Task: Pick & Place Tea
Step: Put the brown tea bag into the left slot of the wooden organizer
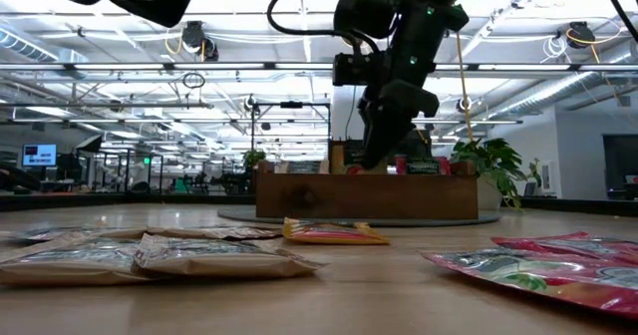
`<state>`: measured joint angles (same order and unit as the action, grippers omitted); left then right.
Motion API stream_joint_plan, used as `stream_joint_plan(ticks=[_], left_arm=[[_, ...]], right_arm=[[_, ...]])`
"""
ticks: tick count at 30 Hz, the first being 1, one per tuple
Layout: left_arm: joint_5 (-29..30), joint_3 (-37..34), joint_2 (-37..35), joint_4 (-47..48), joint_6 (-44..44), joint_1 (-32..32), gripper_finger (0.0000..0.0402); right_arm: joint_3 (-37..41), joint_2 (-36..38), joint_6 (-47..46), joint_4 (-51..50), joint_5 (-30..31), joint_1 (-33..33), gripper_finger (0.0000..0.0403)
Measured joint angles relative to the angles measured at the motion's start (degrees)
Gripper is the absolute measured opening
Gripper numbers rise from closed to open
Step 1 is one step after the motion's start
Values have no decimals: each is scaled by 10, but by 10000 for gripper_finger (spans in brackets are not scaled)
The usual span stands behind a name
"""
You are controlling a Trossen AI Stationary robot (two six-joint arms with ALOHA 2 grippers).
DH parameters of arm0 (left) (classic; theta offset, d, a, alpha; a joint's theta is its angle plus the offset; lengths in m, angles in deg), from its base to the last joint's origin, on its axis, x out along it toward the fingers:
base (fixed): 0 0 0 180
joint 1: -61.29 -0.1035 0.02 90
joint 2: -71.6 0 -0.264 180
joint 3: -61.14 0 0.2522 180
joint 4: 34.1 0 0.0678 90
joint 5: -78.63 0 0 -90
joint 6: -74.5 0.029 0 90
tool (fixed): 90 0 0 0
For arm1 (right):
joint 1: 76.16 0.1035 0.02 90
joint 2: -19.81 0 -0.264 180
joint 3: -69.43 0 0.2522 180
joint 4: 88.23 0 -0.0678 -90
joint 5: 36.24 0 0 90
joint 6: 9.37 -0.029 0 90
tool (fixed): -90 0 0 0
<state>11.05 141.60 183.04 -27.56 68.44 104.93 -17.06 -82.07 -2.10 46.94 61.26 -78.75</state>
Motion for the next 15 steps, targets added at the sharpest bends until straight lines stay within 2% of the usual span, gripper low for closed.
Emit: stream_joint_plan(ticks=[5,11,15], left_arm=[[0,0,0,1,0,0,58],[0,0,0,2,1,0,58],[0,0,0,9,-1,0,58]], right_arm=[[0,2,17,1,7,-1,94],[0,18,44,14,122,1,96],[0,42,44,24,125,0,94]])
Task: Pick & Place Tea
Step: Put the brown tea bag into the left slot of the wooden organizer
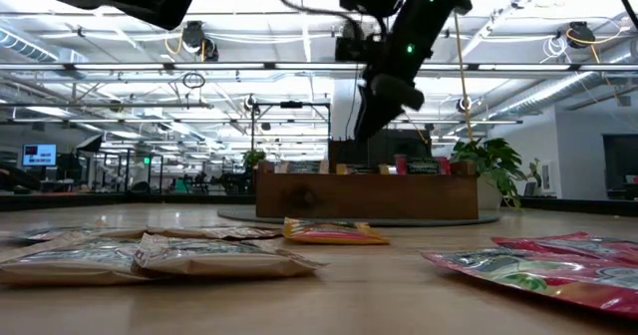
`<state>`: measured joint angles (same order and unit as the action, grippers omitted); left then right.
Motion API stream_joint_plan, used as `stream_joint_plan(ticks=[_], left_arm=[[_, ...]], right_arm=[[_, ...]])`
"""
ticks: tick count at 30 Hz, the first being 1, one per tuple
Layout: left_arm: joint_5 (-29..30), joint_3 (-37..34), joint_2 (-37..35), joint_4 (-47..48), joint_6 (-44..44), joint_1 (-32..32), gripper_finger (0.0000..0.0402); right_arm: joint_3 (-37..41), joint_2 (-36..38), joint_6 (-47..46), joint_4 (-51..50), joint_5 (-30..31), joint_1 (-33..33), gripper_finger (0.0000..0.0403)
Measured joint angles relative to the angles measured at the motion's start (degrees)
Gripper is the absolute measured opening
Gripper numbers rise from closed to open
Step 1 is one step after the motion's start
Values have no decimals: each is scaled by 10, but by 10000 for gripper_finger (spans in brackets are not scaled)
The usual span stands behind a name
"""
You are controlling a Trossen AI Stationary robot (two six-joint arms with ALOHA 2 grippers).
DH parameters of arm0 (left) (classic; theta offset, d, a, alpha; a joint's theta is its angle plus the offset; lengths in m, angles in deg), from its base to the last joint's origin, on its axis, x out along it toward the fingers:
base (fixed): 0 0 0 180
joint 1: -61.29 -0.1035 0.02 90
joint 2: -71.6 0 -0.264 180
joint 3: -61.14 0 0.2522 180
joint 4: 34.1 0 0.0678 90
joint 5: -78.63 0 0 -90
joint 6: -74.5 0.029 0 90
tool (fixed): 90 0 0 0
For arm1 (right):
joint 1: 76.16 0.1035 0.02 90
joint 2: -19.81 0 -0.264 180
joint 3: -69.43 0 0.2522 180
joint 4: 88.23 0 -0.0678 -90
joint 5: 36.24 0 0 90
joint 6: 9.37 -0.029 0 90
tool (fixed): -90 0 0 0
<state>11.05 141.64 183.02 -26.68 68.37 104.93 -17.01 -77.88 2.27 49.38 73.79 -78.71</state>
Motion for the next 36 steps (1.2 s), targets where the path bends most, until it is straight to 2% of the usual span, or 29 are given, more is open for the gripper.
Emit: stream_joint_plan(ticks=[8,12,15,19,21,24,27,31,33,36], left_arm=[[0,0,0,7,-5,0,58],[0,0,0,11,-11,0,58],[-1,0,0,13,-25,0,58],[2,0,0,22,-31,0,58],[18,0,0,22,-35,-3,58],[37,0,0,31,-61,-14,58],[47,0,0,55,-112,-28,58],[41,0,-4,116,-238,-48,58],[28,0,-4,157,-298,-55,58],[28,0,-8,184,-342,-59,58]], right_arm=[[0,59,-40,5,-7,1,88],[34,82,-93,29,-86,30,75],[113,91,-123,137,-109,100,53],[242,86,-116,391,-97,203,9],[297,78,-109,525,-96,234,6],[349,78,-121,640,-85,261,9],[368,79,-129,659,-81,278,2],[369,64,-129,665,-104,300,3],[369,46,-128,685,-122,310,2],[369,0,-118,744,-156,313,1]])
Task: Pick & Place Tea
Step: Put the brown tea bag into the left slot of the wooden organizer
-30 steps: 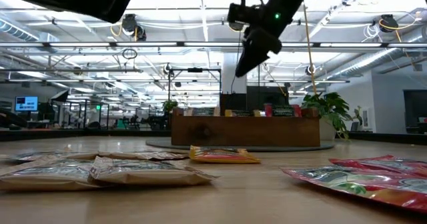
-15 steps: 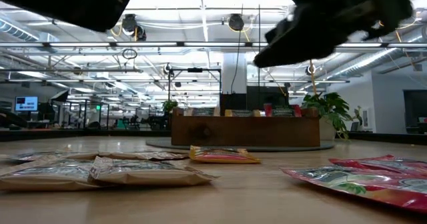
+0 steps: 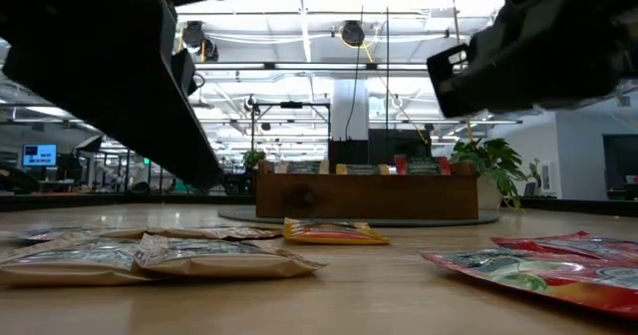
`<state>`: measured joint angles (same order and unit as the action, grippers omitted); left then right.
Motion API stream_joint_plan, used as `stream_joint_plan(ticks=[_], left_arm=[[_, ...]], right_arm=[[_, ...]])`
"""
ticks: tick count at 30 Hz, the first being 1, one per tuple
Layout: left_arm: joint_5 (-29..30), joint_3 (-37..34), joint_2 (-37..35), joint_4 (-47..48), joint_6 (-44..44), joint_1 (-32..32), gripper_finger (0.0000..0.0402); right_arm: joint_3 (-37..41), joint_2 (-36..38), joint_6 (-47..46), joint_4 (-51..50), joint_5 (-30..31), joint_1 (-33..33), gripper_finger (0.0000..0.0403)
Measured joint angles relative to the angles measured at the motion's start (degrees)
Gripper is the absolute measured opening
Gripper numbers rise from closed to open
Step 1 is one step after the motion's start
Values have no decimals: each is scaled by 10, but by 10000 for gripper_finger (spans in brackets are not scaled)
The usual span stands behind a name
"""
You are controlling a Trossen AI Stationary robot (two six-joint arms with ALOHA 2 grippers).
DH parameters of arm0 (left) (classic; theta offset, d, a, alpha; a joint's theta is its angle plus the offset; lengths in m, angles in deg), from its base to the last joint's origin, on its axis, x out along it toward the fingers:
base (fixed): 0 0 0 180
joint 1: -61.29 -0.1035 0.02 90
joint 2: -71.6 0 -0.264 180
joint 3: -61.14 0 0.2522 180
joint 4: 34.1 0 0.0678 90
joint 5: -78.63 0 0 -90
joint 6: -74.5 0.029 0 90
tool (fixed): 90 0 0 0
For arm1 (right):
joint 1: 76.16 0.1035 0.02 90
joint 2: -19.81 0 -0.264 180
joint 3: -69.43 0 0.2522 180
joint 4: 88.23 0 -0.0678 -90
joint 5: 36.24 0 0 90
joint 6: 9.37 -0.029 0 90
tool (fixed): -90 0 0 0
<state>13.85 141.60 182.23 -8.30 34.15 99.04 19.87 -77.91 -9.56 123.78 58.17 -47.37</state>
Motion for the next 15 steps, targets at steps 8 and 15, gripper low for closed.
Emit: stream_joint_plan(ticks=[8,15], left_arm=[[36,1,-70,76,-64,21,58],[91,-1,-79,166,-206,46,58]], right_arm=[[-87,-137,19,77,-61,-38,1],[-257,-217,53,-116,-83,-44,1]])
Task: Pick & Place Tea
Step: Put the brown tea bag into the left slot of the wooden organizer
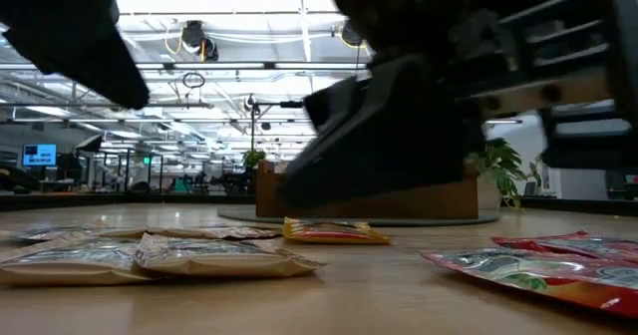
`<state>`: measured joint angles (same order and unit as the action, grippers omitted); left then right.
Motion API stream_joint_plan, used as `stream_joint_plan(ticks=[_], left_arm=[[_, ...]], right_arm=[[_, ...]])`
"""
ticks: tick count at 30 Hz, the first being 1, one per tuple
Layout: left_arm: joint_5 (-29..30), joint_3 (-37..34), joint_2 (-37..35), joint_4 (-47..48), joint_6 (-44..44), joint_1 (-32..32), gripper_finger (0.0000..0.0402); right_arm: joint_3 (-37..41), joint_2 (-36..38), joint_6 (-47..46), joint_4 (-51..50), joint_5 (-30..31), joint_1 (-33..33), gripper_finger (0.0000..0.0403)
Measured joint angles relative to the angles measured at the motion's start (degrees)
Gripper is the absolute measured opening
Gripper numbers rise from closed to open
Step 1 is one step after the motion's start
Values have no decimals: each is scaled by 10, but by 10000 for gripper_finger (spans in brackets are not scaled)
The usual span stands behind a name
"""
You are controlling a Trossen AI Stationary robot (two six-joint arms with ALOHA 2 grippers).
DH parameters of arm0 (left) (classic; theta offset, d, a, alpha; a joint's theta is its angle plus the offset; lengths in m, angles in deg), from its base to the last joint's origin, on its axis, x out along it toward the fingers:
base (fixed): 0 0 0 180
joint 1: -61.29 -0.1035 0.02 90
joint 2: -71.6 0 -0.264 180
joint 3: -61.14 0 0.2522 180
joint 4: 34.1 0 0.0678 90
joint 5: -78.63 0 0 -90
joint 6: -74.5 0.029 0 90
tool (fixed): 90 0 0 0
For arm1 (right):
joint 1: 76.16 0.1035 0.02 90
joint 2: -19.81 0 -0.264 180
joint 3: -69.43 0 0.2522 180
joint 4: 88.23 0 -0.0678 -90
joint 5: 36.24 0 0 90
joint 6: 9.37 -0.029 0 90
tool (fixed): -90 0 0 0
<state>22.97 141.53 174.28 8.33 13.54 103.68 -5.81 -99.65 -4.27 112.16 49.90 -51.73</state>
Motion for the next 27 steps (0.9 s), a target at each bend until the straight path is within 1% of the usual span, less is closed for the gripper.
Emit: stream_joint_plan(ticks=[2,5,9,14,16,19,22,25,27], left_arm=[[-18,1,7,-8,-11,-4,58],[-47,0,17,-24,7,-8,58],[-70,1,20,-44,30,-22,58],[-80,1,36,-52,37,-41,58],[-105,1,44,-63,49,-48,58],[-139,0,51,-76,79,-61,58],[-172,1,55,-94,90,-69,58],[-202,1,55,-93,98,-76,58],[-209,1,54,-76,99,-79,58]], right_arm=[[-26,-19,5,-21,-22,0,1],[-49,-40,10,-27,-39,8,1],[-55,-44,13,-24,-37,12,1],[-56,-44,15,-63,-20,11,0],[-57,-52,15,-71,-18,7,0],[-58,-68,8,-59,-22,3,0],[-57,-78,-2,-50,-24,-2,0],[-56,-81,-12,-61,-25,-6,0],[-55,-81,-14,-63,-25,-7,0]])
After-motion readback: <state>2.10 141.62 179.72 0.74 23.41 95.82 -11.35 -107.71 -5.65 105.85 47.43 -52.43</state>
